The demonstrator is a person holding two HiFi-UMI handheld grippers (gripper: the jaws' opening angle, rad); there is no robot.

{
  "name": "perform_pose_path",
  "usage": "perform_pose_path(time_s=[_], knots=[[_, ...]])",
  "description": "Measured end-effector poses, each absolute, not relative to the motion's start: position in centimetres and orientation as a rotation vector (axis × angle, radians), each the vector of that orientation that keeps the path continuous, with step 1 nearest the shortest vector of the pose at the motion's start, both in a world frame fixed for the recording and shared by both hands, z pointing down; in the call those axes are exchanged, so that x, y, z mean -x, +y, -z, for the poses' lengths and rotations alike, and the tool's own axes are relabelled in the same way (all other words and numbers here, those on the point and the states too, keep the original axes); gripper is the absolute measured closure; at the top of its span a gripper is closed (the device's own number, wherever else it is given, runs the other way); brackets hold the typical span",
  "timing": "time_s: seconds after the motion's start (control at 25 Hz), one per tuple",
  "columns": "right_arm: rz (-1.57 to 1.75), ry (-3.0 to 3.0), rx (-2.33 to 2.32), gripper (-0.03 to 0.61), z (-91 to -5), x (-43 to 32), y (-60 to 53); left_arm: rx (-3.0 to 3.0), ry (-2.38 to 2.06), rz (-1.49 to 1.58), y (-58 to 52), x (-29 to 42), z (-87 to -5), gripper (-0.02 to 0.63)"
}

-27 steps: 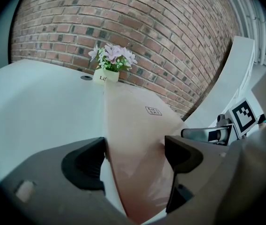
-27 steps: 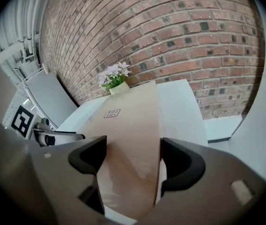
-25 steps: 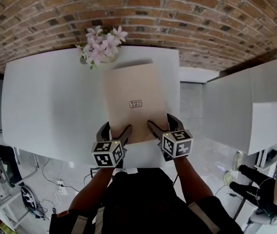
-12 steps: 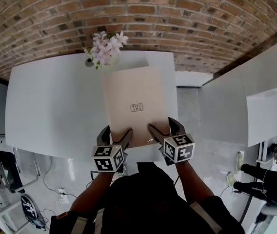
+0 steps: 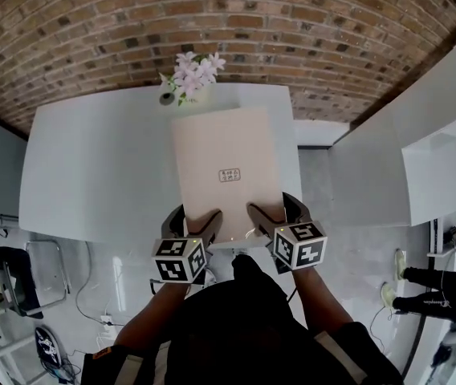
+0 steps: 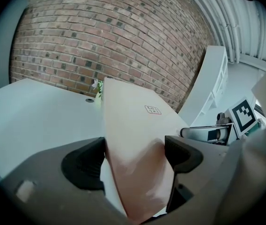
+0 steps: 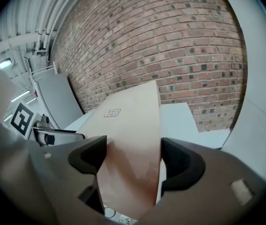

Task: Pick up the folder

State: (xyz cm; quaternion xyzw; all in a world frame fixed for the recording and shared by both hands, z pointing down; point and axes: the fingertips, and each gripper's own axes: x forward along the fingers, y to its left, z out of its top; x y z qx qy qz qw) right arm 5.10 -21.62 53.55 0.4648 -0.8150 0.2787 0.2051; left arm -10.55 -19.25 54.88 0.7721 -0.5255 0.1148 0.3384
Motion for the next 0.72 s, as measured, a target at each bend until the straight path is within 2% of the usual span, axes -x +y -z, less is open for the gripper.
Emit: perform_pose_path(time_s=[0.72], knots=[[-0.681,-2.344,-1.394,0.209,-48.3,0.5,-7.7,-2.123,-1.381,-0.215,-6.0,16.1,-49.8,0.206]])
